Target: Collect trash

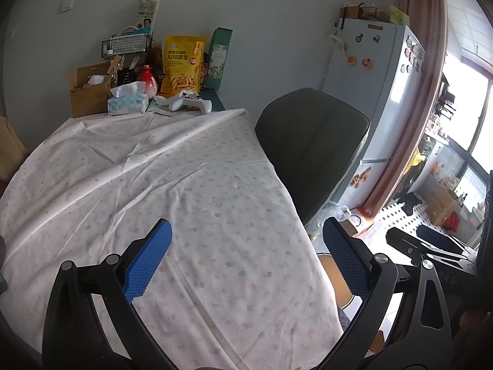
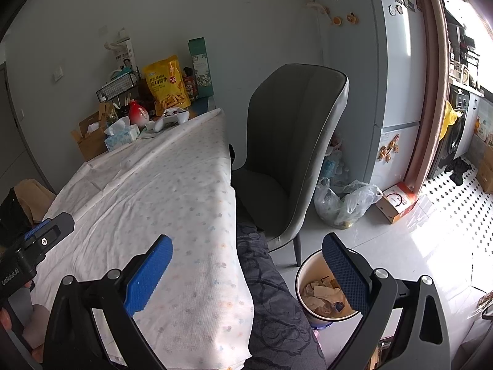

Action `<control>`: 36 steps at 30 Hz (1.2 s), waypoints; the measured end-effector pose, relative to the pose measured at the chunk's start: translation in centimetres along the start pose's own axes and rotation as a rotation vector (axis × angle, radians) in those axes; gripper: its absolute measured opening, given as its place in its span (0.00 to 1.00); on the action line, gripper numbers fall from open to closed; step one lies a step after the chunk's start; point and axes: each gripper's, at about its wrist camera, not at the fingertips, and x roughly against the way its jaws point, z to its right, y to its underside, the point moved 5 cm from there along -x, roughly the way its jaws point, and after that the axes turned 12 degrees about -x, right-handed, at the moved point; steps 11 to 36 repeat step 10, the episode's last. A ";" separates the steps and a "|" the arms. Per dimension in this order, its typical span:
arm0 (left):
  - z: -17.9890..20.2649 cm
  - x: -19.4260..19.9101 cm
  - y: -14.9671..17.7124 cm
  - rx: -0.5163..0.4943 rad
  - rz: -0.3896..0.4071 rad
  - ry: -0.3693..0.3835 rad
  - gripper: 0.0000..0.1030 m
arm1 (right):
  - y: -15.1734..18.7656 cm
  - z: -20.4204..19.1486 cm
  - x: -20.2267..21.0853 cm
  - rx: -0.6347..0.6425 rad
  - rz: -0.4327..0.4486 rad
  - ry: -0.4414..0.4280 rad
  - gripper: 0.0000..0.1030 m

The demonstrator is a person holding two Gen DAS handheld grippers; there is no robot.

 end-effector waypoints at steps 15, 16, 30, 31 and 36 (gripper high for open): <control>-0.3 -0.4 0.2 0.008 -0.009 0.004 0.95 | 0.3 0.0 -0.2 0.004 -0.006 -0.003 0.93; -0.3 -0.4 0.2 0.008 -0.009 0.004 0.95 | 0.3 0.0 -0.2 0.004 -0.006 -0.003 0.93; -0.3 -0.4 0.2 0.008 -0.009 0.004 0.95 | 0.3 0.0 -0.2 0.004 -0.006 -0.003 0.93; -0.3 -0.4 0.2 0.008 -0.009 0.004 0.95 | 0.3 0.0 -0.2 0.004 -0.006 -0.003 0.93; -0.3 -0.4 0.2 0.008 -0.009 0.004 0.95 | 0.3 0.0 -0.2 0.004 -0.006 -0.003 0.93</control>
